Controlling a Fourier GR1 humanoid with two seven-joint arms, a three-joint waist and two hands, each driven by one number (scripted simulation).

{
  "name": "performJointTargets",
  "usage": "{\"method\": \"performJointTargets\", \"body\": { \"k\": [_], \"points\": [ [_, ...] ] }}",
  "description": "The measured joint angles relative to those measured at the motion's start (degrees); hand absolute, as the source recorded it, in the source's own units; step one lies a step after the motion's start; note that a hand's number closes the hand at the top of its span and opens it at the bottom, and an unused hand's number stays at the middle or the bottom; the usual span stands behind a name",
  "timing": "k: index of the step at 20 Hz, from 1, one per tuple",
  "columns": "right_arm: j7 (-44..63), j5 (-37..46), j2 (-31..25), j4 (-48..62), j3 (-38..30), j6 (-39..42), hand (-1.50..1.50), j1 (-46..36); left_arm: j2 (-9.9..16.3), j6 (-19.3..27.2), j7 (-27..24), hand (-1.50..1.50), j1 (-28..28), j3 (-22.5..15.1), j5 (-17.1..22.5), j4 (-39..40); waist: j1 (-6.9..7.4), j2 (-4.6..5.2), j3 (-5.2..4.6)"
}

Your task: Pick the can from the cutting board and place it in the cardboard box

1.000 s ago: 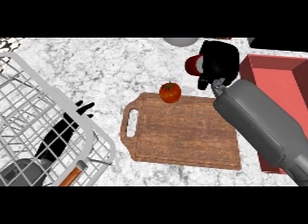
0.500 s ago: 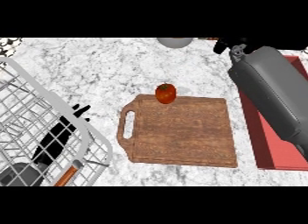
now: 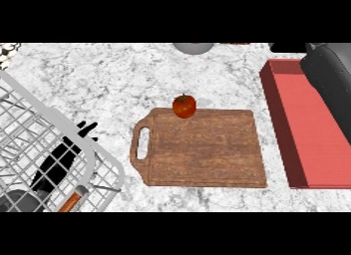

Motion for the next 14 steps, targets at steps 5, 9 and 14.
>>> {"method": "performJointTargets", "body": {
  "k": [5, 9, 14],
  "points": [
    [-1.45, -1.18, -2.46, 3.65, -2.46, 0.7, 1.5, 2.6, 0.58, 0.77, -0.44, 0.0, 0.48, -0.26, 0.5, -0.46, -0.56, 0.0, -0.01],
    [-2.46, -5.82, -2.4, 5.9, -5.46, 3.86, 1.5, 5.21, 0.97, 1.35, -0.9, 0.0, 1.03, -0.44, 0.94, -0.61, -1.19, -0.2, 0.03],
    [-6.01, -11.39, -3.42, 7.56, -8.65, 8.66, 1.5, 8.14, 1.52, 1.8, -1.5, 0.0, 1.58, -0.63, 1.62, -0.95, -1.81, -0.26, 0.04]
  ]
}}
